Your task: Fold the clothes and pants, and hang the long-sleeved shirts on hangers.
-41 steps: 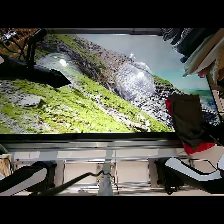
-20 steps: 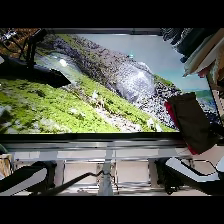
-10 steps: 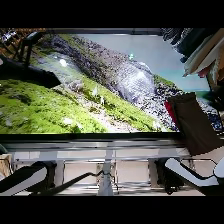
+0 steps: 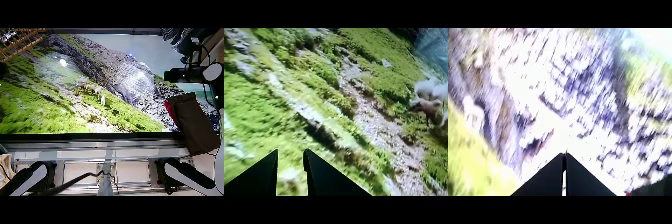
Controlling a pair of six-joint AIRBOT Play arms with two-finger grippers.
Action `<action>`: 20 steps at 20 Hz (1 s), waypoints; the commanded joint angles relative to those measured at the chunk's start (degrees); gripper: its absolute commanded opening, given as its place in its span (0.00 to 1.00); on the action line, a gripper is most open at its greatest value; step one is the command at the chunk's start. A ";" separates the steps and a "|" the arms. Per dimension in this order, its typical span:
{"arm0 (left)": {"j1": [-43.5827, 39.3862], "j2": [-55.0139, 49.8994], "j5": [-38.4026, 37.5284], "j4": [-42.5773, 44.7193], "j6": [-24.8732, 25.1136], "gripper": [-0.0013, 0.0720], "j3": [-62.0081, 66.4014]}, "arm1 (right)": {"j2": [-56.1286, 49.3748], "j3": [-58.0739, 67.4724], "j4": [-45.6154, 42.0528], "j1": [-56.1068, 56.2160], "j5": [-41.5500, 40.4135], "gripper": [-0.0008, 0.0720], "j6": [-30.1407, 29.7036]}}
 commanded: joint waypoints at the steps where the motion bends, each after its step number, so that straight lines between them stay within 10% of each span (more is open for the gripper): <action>1: 1.64 0.50 2.36 0.94 -0.96 0.26 0.04 | -0.02 -0.02 -5.49 3.72 -14.19 0.04 -0.33; 20: 1.62 0.50 2.36 0.96 -0.96 0.26 0.04 | -0.02 -0.04 -5.49 3.72 -19.65 0.04 -0.33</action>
